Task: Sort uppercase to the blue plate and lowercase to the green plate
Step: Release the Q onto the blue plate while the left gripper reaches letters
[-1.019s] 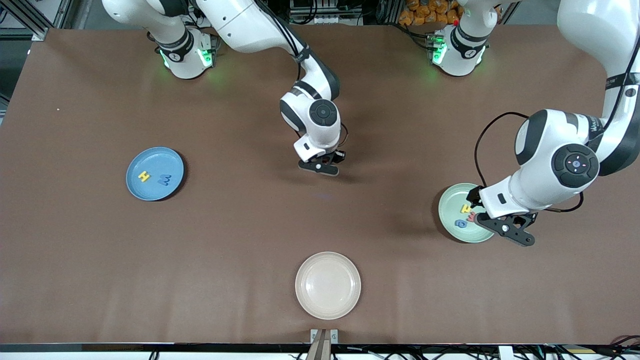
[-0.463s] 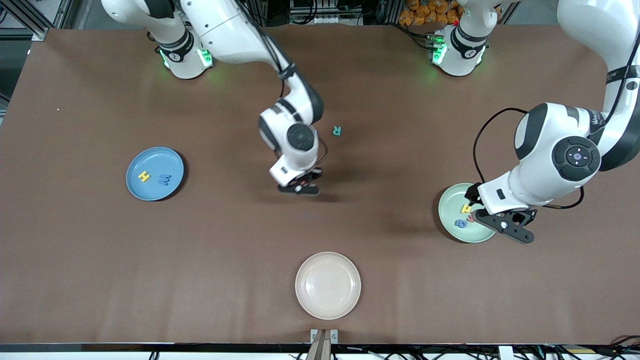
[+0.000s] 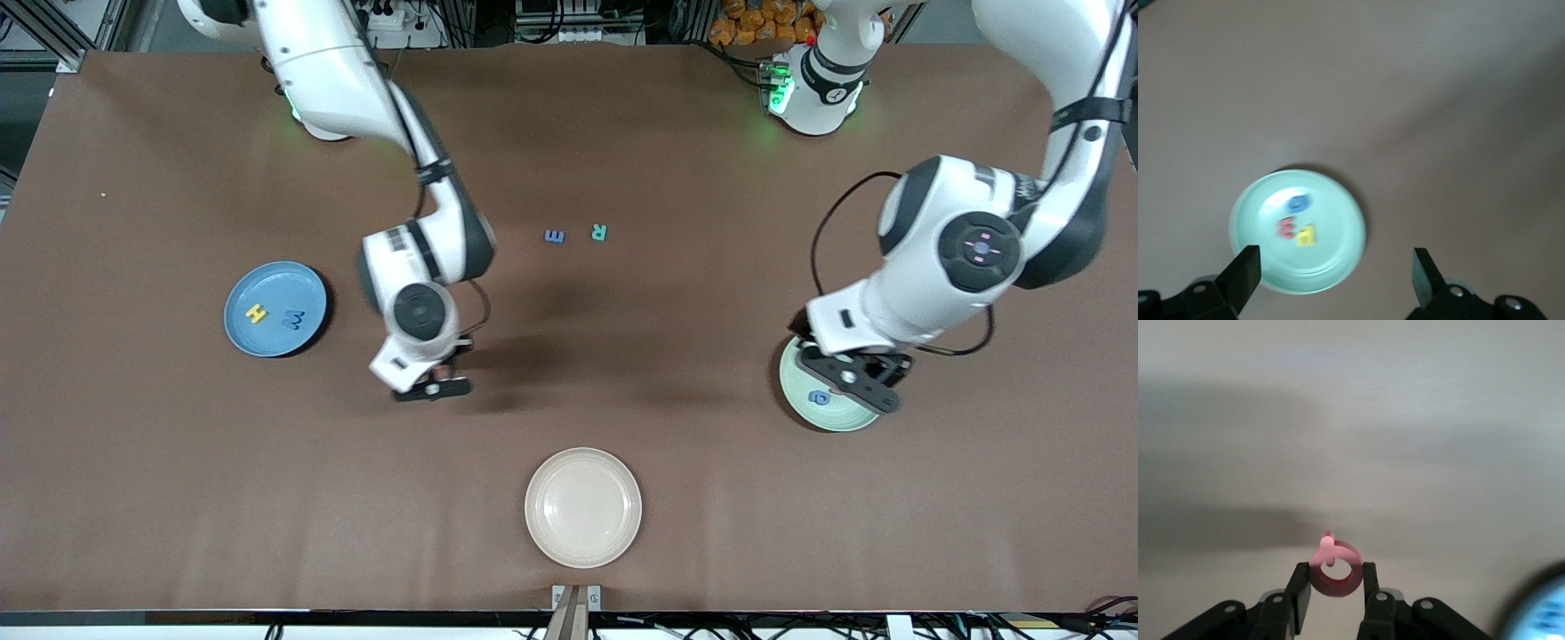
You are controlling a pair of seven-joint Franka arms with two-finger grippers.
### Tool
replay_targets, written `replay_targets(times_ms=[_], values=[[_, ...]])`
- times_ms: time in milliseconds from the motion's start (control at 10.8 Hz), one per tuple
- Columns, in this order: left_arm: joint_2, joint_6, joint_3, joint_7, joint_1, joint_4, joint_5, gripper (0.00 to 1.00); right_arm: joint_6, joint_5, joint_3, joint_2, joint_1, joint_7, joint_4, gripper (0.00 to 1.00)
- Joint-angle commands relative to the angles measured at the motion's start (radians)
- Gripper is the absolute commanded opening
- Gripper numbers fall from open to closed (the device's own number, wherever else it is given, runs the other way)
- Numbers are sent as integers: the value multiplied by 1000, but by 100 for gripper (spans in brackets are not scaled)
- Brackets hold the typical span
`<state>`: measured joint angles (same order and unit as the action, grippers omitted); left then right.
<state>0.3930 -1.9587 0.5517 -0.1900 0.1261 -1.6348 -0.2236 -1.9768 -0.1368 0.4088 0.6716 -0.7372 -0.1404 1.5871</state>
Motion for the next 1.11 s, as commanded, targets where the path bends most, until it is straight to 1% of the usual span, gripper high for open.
replay_targets(times_ms=[0, 185, 278, 371, 463, 556, 648, 741, 834, 926, 1019], values=[[7, 4, 76, 70, -89, -43, 18, 100, 22, 8, 31, -125, 68, 183, 152, 9], [49, -14, 79, 110, -216, -42, 14, 100, 22, 10, 35, -213, 166, 328, 310, 9], [61, -32, 79, 109, -259, -39, 9, 100, 27, 13, 36, -240, 189, 349, 374, 9], [76, -49, 82, 90, -305, -40, 6, 100, 30, 14, 36, -254, 214, 349, 422, 12], [102, -74, 85, 78, -348, -42, -12, 100, 35, 14, 35, -253, 252, 354, 459, 12], [140, -101, 86, 75, -393, -42, -66, 100, 33, 14, 35, -253, 268, 381, 499, 13], [179, -133, 86, 76, -452, -40, -121, 100, 33, 14, 36, -251, 272, 398, 523, 23], [205, -140, 86, 93, -491, -42, -150, 100, 33, 14, 36, -247, 294, 400, 533, 34], [228, -143, 86, 80, -522, -40, -155, 100, 33, 14, 35, -244, 295, 397, 534, 71], [256, -161, 86, 78, -551, -40, -161, 100, 30, 11, 33, -245, 292, 386, 530, 82], [280, -195, 86, 78, -584, -42, -193, 100, 30, 3, 27, -247, 286, 384, 522, 82]])
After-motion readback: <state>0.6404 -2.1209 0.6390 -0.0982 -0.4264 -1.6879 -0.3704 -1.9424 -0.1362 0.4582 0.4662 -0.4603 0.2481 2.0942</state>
